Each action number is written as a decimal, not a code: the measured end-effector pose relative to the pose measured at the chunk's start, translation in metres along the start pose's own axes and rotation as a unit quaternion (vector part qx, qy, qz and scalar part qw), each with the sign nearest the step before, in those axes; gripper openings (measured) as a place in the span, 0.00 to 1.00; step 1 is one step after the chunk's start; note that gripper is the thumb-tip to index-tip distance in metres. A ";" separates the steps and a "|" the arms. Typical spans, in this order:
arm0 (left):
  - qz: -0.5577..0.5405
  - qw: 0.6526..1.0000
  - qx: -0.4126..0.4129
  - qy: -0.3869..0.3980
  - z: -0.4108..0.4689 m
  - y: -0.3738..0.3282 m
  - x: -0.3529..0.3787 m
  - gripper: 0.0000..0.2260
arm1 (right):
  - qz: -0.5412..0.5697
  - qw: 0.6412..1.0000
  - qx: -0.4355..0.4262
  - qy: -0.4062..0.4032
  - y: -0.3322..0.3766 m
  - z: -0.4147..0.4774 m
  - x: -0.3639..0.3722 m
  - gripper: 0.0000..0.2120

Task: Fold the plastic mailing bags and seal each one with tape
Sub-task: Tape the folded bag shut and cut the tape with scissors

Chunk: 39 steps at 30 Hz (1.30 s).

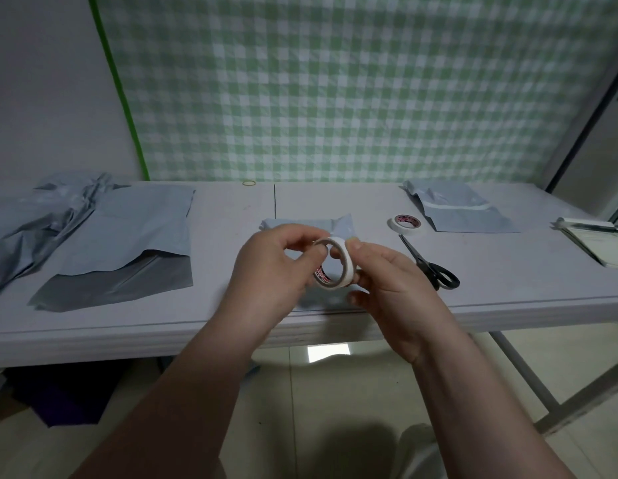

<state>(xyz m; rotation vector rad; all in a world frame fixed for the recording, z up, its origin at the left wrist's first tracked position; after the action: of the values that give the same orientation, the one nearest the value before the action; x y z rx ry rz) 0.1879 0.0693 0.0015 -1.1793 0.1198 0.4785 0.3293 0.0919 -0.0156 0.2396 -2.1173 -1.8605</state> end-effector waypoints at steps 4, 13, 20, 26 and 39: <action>-0.039 0.998 -0.053 -0.018 -0.003 0.005 0.003 0.04 | 0.009 1.000 0.002 0.001 0.001 -0.003 0.004 0.20; -0.100 0.982 -0.155 -0.036 -0.009 0.012 0.004 0.07 | -0.030 0.999 -0.020 0.006 -0.007 -0.011 0.012 0.06; 0.022 0.996 0.009 -0.085 -0.016 -0.003 -0.004 0.08 | -0.044 0.996 -0.076 -0.020 -0.011 -0.010 0.012 0.08; 0.168 0.961 0.201 -0.084 -0.024 -0.010 -0.003 0.10 | -0.129 0.974 -0.149 -0.116 -0.013 -0.008 0.013 0.07; 0.108 0.987 0.121 -0.017 -0.018 -0.012 -0.008 0.08 | -0.245 0.935 -0.217 -0.140 -0.015 -0.012 0.012 0.03</action>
<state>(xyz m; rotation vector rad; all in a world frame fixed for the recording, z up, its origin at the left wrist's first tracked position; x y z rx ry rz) 0.1888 0.0474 0.0072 -0.9230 0.2711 0.6545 0.3207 0.0749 -0.0281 0.4506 -1.8488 -2.7435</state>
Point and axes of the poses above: each hand's wrist, its own z-axis towards the middle knuckle, its own x-axis out of the palm, y = z × x, the point moved 2 cm from there along z, towards the middle knuckle, and after that the axes turned 8 degrees about x, right-handed, at the moved point
